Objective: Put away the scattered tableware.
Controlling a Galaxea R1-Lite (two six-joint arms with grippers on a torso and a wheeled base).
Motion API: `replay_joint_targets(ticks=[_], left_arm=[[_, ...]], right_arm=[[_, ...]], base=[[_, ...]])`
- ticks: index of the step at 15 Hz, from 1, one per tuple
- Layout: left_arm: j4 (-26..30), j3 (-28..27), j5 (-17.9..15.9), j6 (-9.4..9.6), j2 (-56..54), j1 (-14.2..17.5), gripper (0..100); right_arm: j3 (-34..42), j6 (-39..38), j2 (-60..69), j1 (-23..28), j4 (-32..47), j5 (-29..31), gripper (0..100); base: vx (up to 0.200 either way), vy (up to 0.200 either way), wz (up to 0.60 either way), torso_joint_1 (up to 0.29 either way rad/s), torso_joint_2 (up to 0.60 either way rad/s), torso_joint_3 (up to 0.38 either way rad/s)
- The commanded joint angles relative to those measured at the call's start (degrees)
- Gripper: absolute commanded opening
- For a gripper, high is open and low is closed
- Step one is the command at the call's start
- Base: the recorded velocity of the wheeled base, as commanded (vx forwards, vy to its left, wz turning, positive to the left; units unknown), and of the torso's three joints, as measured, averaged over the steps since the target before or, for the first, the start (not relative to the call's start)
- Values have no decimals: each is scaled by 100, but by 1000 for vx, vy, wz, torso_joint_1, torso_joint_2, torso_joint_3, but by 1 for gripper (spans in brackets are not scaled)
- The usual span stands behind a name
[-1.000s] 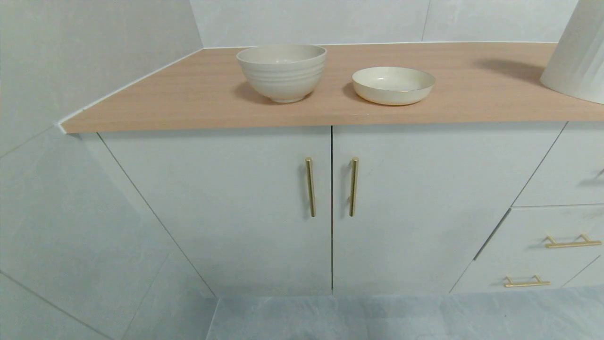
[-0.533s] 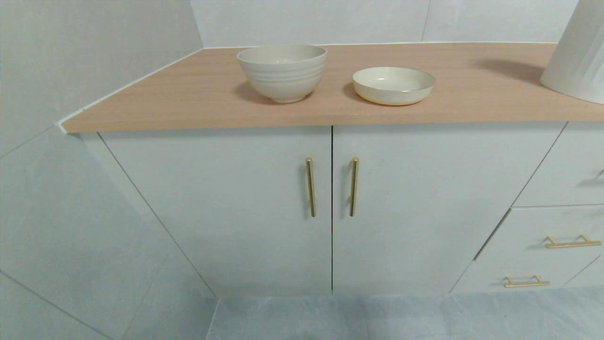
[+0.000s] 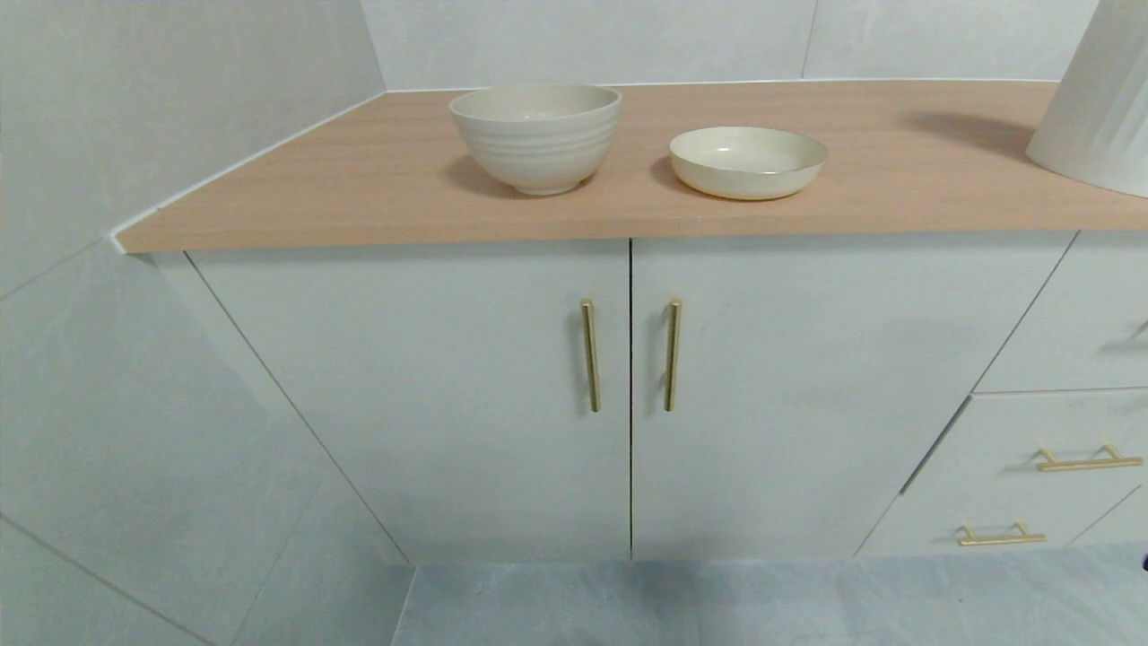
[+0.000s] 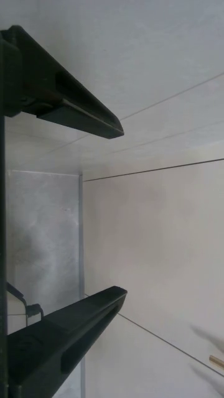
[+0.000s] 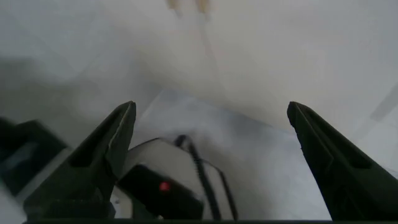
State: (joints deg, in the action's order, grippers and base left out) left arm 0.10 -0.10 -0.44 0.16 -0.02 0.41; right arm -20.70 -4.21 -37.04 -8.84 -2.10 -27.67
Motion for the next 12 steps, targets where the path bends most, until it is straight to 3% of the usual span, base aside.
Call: replay_joint_targets(ticks=[1,3,4,8,12], left_arm=[[-1,1,0,2,2,2,100],[-1,1,0,2,2,2,100],[-1,10,0,2,2,2,100],[-1,1,0,2,2,2,100],[-1,1,0,2,2,2,100]], right_arm=[[-927,43,-2818,-1006,-1144,-54,100],[-1490,34,-3890,-1393,-2242,-28,100],[-1762,34,-4154,-1603,-2436,-1,100],[-2746,25,-4919,-1937,-2453,-1,100],[-2913,-326,-5358,-2192,-2568,16,100]], base=[[0,0,0,0,0,0],[0,0,0,0,0,0],[0,0,0,0,0,0],[0,0,0,0,0,0],[0,0,0,0,0,0]])
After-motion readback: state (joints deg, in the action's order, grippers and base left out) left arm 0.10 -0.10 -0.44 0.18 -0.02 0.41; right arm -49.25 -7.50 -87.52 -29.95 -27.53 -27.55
